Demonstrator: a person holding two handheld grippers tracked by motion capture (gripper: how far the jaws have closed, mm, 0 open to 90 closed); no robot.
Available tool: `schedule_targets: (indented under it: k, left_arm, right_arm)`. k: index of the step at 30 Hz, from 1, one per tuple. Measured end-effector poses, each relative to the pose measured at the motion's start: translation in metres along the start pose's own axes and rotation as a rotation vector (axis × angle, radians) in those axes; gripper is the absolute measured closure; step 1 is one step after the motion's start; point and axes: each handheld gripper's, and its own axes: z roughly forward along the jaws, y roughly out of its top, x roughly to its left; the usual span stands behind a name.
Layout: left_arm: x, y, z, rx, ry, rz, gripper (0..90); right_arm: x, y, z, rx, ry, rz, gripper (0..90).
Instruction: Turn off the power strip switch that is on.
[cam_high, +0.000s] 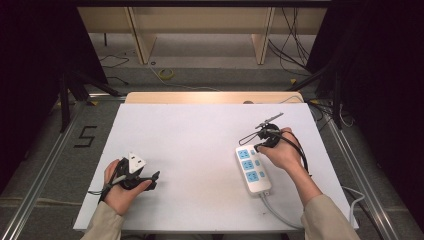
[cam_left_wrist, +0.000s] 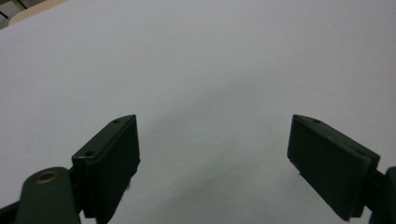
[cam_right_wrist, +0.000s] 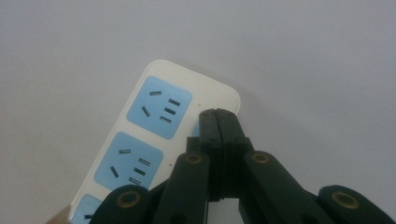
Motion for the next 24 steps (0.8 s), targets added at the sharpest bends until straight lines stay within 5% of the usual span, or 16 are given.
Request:
schedule_targets:
  k: [24]
  left_arm:
    - [-0.001,0.000,0.001,-0.006,-0.007,0.003,16.7]
  right_arm:
    - [-0.002,0.016,0.012,0.021,0.015,0.018,90.0]
